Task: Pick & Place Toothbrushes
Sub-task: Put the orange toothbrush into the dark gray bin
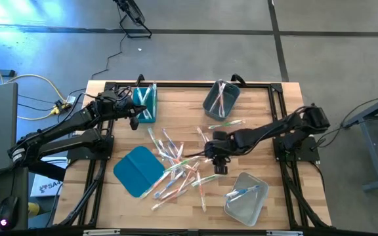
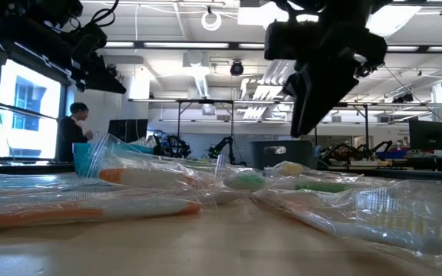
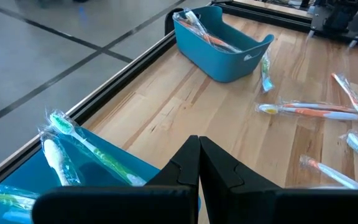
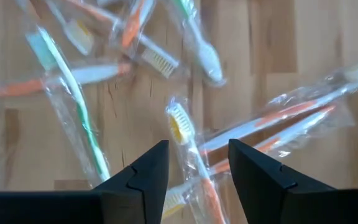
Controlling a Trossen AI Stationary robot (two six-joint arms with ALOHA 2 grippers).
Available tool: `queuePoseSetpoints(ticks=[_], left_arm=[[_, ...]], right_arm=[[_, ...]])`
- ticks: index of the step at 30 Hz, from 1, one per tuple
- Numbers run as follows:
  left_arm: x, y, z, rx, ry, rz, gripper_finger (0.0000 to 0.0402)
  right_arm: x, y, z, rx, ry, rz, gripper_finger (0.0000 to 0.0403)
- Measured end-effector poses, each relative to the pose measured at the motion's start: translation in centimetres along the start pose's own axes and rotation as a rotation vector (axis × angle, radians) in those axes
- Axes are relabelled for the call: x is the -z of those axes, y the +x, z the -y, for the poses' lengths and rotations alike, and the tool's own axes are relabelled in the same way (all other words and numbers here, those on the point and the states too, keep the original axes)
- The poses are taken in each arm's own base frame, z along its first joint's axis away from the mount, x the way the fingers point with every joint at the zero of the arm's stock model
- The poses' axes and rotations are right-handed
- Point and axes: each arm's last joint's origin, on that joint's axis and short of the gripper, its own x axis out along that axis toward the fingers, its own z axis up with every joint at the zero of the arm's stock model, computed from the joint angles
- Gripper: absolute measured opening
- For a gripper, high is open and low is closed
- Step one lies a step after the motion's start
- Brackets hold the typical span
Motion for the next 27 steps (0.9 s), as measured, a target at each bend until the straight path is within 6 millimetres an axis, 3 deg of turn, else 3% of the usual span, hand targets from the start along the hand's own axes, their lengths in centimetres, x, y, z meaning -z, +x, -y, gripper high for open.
queuePoseSetpoints(ticks=[11, 18, 27], left_arm=[[0.0, 0.0, 0.0, 0.0, 0.0, -0.001, 0.0001], [0.0, 0.0, 0.0, 0.0, 0.0, -0.002, 0.0001], [0.0, 0.0, 0.0, 0.001, 0.0, -0.002, 0.0001]], right_arm=[[0.8, 3.8, -0.2, 0.029, -0.005, -0.118, 0.0153], [1.1, 4.9, -0.2, 0.035, -0.012, -0.151, 0.0142], [1.0, 4.9, -0.2, 0.033, -0.013, -0.149, 0.0073]])
